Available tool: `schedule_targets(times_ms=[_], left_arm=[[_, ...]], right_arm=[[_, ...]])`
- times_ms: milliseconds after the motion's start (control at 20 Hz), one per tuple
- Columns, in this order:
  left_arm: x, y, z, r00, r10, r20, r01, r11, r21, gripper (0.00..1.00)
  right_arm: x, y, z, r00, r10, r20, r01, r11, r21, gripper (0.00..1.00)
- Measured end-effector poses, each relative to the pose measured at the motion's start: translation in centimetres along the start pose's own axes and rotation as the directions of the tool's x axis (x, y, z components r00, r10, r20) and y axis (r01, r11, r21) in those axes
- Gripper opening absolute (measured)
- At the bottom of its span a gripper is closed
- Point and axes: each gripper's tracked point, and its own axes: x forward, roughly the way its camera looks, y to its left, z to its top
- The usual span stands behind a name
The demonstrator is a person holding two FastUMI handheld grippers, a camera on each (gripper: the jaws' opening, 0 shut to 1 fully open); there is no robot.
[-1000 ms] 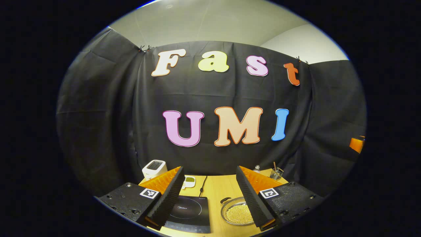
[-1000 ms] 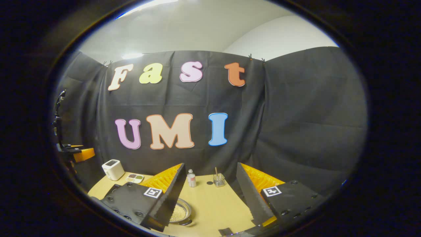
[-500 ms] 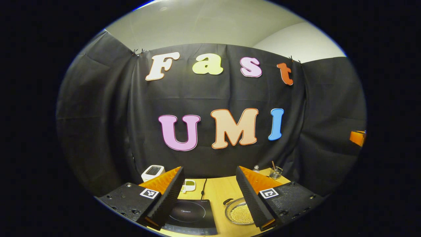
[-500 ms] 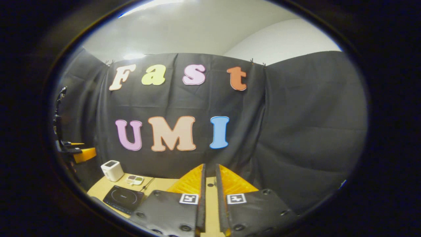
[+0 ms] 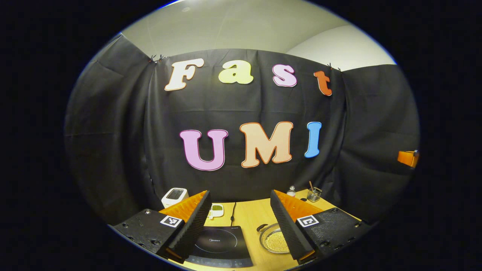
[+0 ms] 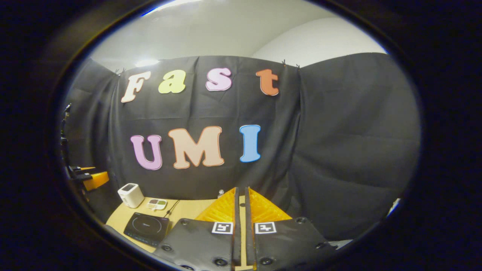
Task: First push the handle of the pot to place it horizontally, then grasp the pot with both hands and set it on the induction cooktop.
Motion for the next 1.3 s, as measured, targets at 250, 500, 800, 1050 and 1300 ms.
schedule_targets(times_ms=[250,500,800,1050,1300], left_arm=[[-0.9,1.8,-1.3,1.0,0.009,-0.026,-0.01,1.0,-0.012,0.92],[-1.0,4.6,-2.5,0.997,0.066,-0.04,-0.066,0.998,-0.01,0.95],[-0.5,7.5,-3.7,0.985,0.165,-0.057,-0.165,0.986,0.017,0.95],[1.0,7.0,-5.2,0.98,0.18,-0.08,-0.18,0.984,-0.002,0.92],[3.1,6.0,-6.0,0.976,0.206,-0.077,-0.207,0.978,-0.008,0.92]], right_arm=[[0.0,2.1,-3.2,0.997,0.032,-0.071,-0.03,0.999,0.023,0.0],[0.8,4.6,-7.0,0.983,0.092,-0.159,-0.089,0.996,0.031,0.06],[3.2,8.0,-15.3,0.914,0.207,-0.349,-0.174,0.977,0.124,0.06],[5.3,8.5,-25.5,0.787,0.238,-0.569,-0.122,0.964,0.235,0.0],[4.8,7.3,-34.9,0.61,0.246,-0.753,-0.015,0.954,0.3,0.03]])
